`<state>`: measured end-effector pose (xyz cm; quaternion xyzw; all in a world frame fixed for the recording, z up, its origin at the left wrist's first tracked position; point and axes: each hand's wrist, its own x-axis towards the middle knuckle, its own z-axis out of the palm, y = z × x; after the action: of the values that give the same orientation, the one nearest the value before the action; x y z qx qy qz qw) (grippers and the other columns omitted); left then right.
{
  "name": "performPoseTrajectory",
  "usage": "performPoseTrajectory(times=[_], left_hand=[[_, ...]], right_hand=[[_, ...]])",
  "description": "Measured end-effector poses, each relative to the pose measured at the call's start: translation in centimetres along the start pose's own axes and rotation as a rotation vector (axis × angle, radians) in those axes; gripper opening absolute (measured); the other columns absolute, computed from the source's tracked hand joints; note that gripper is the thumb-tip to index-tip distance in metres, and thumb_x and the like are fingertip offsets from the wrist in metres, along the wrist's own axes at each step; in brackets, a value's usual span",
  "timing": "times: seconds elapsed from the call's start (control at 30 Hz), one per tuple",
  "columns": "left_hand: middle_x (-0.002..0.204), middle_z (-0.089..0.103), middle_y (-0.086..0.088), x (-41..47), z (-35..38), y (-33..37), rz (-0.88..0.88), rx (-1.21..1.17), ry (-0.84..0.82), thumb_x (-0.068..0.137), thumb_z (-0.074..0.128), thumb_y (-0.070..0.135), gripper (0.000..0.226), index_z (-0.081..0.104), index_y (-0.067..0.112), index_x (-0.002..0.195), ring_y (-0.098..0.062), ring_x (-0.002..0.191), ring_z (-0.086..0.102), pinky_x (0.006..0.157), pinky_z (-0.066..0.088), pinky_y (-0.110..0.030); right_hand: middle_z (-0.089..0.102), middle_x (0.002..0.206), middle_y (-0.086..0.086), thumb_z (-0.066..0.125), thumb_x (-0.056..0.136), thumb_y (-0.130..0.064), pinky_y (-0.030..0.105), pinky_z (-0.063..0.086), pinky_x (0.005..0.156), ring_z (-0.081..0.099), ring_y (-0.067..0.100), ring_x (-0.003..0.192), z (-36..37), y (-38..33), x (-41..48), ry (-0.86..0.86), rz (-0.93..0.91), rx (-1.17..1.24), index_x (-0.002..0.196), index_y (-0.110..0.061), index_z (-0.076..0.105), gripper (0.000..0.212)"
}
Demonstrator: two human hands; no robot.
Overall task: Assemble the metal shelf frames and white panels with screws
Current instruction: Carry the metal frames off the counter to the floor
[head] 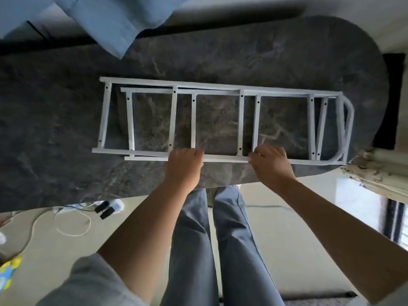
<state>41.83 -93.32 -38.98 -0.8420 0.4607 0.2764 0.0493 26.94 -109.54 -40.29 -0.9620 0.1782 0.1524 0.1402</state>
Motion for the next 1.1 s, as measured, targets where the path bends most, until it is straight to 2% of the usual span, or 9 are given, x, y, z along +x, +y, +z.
performPoseTrajectory(times=[0.13,0.43,0.53,0.63,0.77,0.83,0.9,0.97,1.1], left_hand=[[0.058,0.059,-0.009,-0.3,-2.1,0.5,0.107,0.056,0.15,0.051,0.086,0.003,0.026,0.065,0.005,0.066,-0.026,0.052,0.058,0.048,0.045,-0.027],[0.062,0.057,-0.015,-3.2,-3.2,1.0,-0.146,-0.103,0.408,0.06,0.083,0.001,0.022,0.061,-0.001,0.064,-0.031,0.055,0.057,0.045,0.046,-0.03],[0.065,0.058,-0.018,-3.3,-2.7,1.0,-0.249,-0.194,0.444,0.063,0.08,-0.001,0.02,0.06,-0.003,0.065,-0.035,0.057,0.058,0.048,0.049,-0.034],[0.066,0.058,-0.019,-3.4,-1.5,0.5,-0.293,-0.234,0.492,0.064,0.079,-0.002,0.02,0.059,-0.003,0.066,-0.036,0.06,0.059,0.051,0.051,-0.035],[0.069,0.059,-0.02,-4.2,0.2,-0.4,-0.355,-0.228,0.481,0.067,0.078,0.0,0.019,0.059,-0.003,0.069,-0.035,0.063,0.06,0.054,0.051,-0.034],[0.066,0.058,-0.02,-5.1,0.8,-0.8,-0.37,-0.223,0.484,0.067,0.077,0.001,0.019,0.059,-0.003,0.067,-0.036,0.059,0.058,0.05,0.05,-0.033],[0.065,0.056,-0.019,-6.0,1.3,-1.3,-0.366,-0.225,0.51,0.075,0.069,0.005,0.015,0.059,-0.003,0.067,-0.035,0.058,0.057,0.05,0.048,-0.032],[0.065,0.056,-0.017,-7.0,1.3,-1.8,-0.378,-0.232,0.512,0.083,0.049,0.014,0.024,0.059,-0.002,0.067,-0.034,0.059,0.057,0.051,0.048,-0.029],[0.064,0.056,-0.021,-9.1,0.8,-2.9,-0.464,-0.301,0.55,0.082,0.039,0.016,0.032,0.058,-0.004,0.066,-0.037,0.061,0.058,0.055,0.049,-0.033]], right_hand=[[0.061,0.07,0.001,0.056,0.074,-0.014,0.032,0.034,0.076,0.06,0.026,0.063,-2.1,1.2,-0.1,0.146,-0.064,-0.004,0.071,-0.013,0.067,0.011],[0.05,0.106,0.005,0.061,0.073,-0.016,0.045,0.035,0.091,0.042,0.024,0.096,-5.5,-0.9,0.5,0.539,0.003,0.075,0.104,-0.015,0.053,0.032],[0.065,0.091,0.003,0.083,0.054,-0.015,0.047,0.045,0.084,0.058,0.022,0.086,-2.8,-1.4,-0.9,0.255,-0.155,-0.08,0.09,-0.013,0.068,0.04],[0.067,0.085,-0.003,0.087,0.045,-0.03,0.047,0.049,0.083,0.063,0.019,0.08,0.5,-1.1,-0.1,-0.205,-0.044,-0.367,0.088,-0.018,0.071,0.047],[0.051,0.121,0.006,0.053,0.086,-0.015,0.049,0.024,0.106,0.047,0.026,0.115,2.5,-2.1,1.5,-0.359,-0.037,-0.411,0.124,-0.012,0.049,0.038],[0.05,0.121,0.01,0.046,0.088,-0.007,0.048,0.017,0.11,0.046,0.03,0.115,2.7,-2.5,1.6,-0.353,-0.076,-0.405,0.123,-0.008,0.048,0.035],[0.06,0.102,0.012,0.068,0.073,-0.011,0.047,0.034,0.101,0.059,0.031,0.097,2.2,-2.9,1.2,-0.271,-0.076,-0.45,0.105,-0.005,0.06,0.034],[0.064,0.074,0.012,0.086,0.042,-0.01,0.042,0.052,0.076,0.064,0.029,0.067,1.9,-2.9,0.5,-0.183,-0.076,-0.45,0.079,-0.004,0.067,0.042],[0.06,0.069,0.013,0.075,0.039,0.003,0.033,0.049,0.058,0.06,0.031,0.06,0.3,-3.7,-2.3,-0.027,-0.127,-0.369,0.075,-0.001,0.064,0.038]])
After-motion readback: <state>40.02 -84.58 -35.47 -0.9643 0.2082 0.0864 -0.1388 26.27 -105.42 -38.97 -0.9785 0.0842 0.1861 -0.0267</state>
